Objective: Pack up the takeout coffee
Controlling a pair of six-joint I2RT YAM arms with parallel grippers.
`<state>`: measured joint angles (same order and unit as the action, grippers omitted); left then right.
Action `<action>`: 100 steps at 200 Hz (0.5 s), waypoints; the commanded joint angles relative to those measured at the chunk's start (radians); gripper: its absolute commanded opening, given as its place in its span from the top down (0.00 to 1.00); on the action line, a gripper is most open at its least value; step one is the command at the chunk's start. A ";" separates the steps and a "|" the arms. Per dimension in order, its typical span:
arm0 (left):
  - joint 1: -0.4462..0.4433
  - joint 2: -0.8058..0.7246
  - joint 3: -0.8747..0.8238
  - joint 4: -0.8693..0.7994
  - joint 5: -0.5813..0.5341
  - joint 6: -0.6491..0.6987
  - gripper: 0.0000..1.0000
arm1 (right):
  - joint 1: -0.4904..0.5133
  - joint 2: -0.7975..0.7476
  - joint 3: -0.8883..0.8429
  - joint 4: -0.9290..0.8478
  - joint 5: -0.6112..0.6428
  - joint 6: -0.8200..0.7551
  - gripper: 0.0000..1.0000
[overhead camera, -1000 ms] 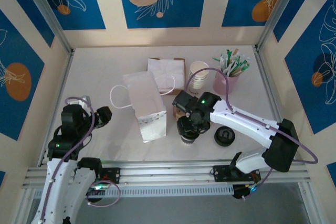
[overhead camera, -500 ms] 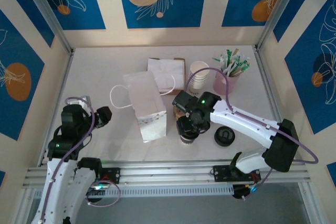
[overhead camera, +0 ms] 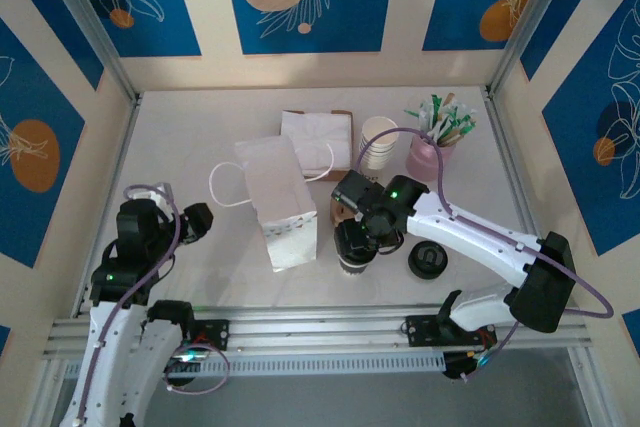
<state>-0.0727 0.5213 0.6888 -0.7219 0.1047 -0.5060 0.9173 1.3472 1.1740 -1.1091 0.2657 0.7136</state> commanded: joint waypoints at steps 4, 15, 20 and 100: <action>0.018 0.005 -0.005 0.013 0.012 0.011 0.30 | 0.015 0.013 0.011 -0.037 0.020 -0.005 0.25; 0.017 0.005 -0.005 0.013 0.012 0.012 0.30 | 0.019 0.021 0.015 -0.035 0.022 -0.003 0.24; 0.017 0.005 -0.005 0.012 0.012 0.011 0.30 | 0.022 0.025 0.017 -0.033 0.020 -0.003 0.24; 0.018 0.006 -0.006 0.013 0.013 0.009 0.30 | 0.037 0.060 0.034 -0.022 0.005 -0.012 0.24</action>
<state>-0.0719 0.5213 0.6888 -0.7219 0.1047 -0.5064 0.9474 1.3975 1.1786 -1.1149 0.2810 0.7097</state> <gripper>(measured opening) 0.704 0.763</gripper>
